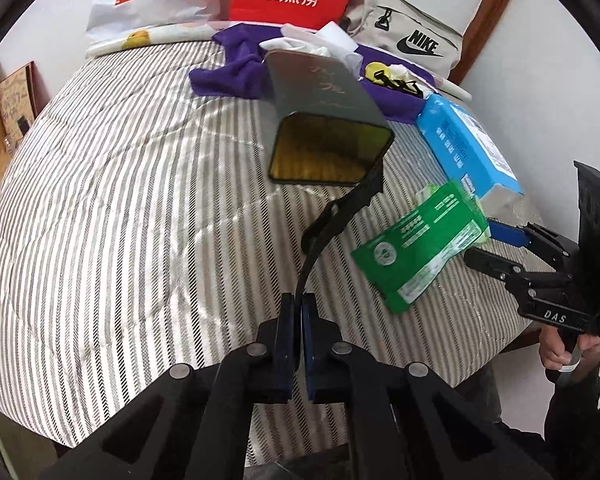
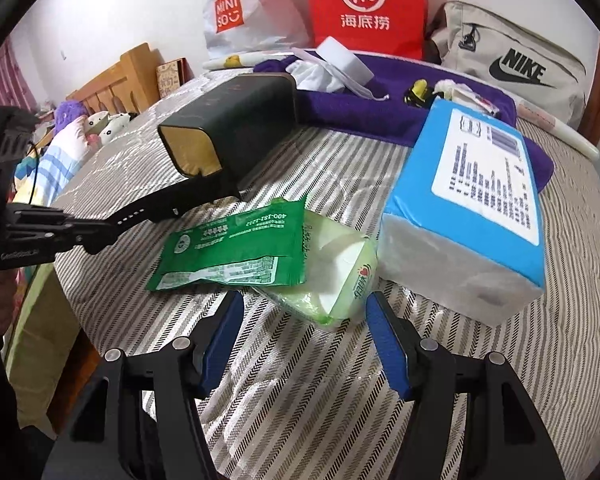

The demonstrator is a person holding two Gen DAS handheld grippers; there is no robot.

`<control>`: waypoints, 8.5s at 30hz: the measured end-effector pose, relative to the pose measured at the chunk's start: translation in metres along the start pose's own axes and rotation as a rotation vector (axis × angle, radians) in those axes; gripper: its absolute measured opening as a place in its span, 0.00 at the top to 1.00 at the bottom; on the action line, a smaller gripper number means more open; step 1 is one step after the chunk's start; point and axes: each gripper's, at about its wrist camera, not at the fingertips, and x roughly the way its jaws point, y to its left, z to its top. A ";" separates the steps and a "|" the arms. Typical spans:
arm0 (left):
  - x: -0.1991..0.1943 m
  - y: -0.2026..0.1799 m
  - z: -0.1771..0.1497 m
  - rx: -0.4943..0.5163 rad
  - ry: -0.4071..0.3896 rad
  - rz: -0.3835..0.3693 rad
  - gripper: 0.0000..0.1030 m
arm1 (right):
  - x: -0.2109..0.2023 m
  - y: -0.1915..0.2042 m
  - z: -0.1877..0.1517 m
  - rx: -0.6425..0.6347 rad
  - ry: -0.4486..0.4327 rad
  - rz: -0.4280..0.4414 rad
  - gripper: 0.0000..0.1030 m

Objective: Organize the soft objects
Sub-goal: 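Lift the black strap with the left tool while the right tool grasps the light green packet, then carry the black strap with the left tool while the right tool carries the green packet to the towel, then open the left tool to drop the strap while the right tool releases the packet on the towel, then grasp the second black strap piece with the left tool while the right tool reaches the dark green sachet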

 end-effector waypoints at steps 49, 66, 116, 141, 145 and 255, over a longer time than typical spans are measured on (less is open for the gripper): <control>0.019 -0.031 0.005 0.038 0.015 -0.021 0.95 | -0.053 -0.046 -0.061 0.097 -0.024 -0.022 0.77; 0.032 -0.047 0.024 0.082 -0.010 0.005 0.93 | -0.019 -0.043 -0.040 0.098 -0.067 -0.033 0.35; -0.055 -0.051 0.091 0.021 -0.184 -0.025 0.96 | -0.113 -0.059 0.037 0.067 -0.287 -0.084 0.60; -0.018 -0.036 0.198 -0.010 -0.191 0.000 0.96 | -0.062 -0.089 0.139 0.097 -0.295 -0.130 0.60; -0.008 -0.030 0.211 -0.025 -0.185 -0.001 0.96 | -0.052 -0.094 0.151 0.097 -0.291 -0.130 0.60; -0.007 -0.041 0.071 0.139 -0.063 -0.011 0.51 | -0.059 -0.019 0.069 0.053 -0.106 0.016 0.35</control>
